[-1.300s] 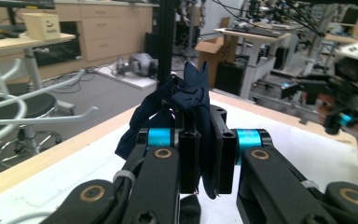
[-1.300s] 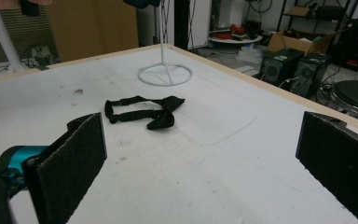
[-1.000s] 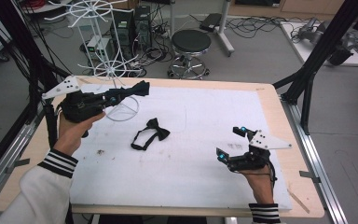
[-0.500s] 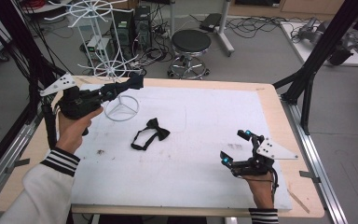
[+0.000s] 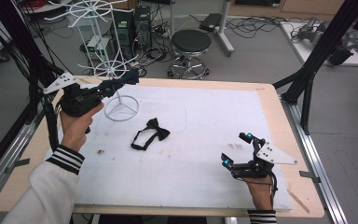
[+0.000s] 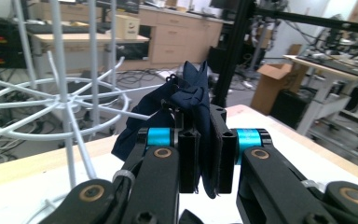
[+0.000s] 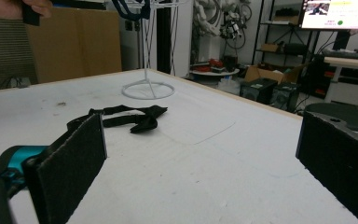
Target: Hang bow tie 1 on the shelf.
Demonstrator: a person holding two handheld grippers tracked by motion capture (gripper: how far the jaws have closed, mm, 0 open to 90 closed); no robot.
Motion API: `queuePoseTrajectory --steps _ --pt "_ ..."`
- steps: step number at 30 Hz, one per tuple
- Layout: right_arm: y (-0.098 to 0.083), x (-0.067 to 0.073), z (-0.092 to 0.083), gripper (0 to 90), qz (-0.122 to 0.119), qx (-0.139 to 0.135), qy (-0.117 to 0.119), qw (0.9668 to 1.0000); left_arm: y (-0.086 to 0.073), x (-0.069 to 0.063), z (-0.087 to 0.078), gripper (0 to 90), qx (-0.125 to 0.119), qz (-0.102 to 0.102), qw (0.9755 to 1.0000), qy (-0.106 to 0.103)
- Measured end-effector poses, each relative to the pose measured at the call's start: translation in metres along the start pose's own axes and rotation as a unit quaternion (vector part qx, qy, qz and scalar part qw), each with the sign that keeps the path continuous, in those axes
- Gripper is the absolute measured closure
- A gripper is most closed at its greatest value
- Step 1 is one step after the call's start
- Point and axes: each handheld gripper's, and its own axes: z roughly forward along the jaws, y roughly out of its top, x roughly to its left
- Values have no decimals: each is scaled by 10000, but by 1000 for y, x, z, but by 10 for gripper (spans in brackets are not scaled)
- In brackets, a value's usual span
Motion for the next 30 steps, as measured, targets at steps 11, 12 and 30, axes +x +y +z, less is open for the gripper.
queuePoseTrajectory --steps 11,12,30 --pt "-4 0 6 8 61 94 35 9999 -2 -1 5 836 77 -39 9990 443" --pt "-4 0 7 8 33 95 -1 9999 -2 -1 6 836 84 -53 9988 470" --pt "-17 1 -7 9 80 -220 -212 9995 -2 -1 8 777 174 -27 9976 673"
